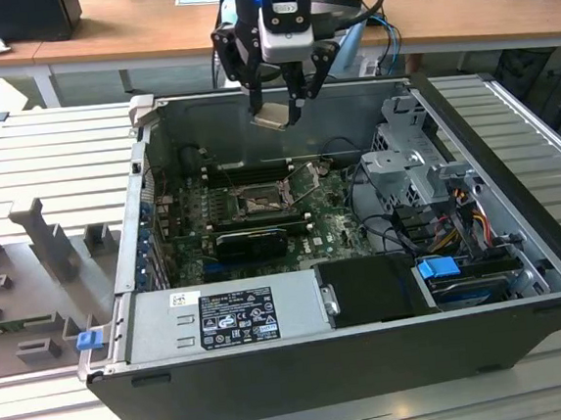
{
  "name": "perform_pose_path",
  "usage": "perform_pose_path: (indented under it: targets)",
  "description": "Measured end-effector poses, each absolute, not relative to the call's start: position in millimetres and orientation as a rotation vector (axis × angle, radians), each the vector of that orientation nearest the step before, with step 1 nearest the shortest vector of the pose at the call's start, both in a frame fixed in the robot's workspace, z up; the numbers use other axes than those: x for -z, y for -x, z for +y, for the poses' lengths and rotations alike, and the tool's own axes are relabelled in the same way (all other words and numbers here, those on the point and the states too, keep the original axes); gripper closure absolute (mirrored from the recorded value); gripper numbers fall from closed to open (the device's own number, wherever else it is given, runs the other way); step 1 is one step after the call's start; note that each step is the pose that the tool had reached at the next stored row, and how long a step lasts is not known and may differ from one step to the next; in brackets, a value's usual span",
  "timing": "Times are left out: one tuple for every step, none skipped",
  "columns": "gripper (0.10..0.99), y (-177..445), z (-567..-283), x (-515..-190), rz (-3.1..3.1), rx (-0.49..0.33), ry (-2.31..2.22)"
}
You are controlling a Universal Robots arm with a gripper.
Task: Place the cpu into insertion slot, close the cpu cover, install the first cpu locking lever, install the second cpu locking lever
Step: 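Place the cpu into insertion slot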
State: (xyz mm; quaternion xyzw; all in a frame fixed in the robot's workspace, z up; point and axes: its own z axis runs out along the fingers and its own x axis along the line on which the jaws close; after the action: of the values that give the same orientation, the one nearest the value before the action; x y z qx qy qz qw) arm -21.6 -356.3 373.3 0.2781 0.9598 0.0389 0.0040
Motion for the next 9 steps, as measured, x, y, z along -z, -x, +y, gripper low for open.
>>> perform_pose_path:
  targets:
    - [0.561, 21.6, -356.3, -373.3, 3.001, -0.121, -0.891]
    - [0.561, 21.6, -356.3, -373.2, 2.997, -0.121, -0.905]
    - [0.561, 21.6, -356.3, -373.2, 2.992, -0.121, -0.918]
    - [0.561, 21.6, -356.3, -373.1, 2.986, -0.121, -0.936]
    - [0.561, 21.6, -356.3, -373.0, 2.977, -0.12, -0.962]
    - [0.561, 21.6, -356.3, -372.9, 2.973, -0.12, -0.974]
    - [0.561, 21.6, -356.3, -372.8, 2.969, -0.12, -0.985]
    - [0.561, 21.6, -356.3, -372.7, 2.963, -0.12, -1.002]
    - [0.561, 21.6, -356.3, -372.5, 2.954, -0.119, -1.025]
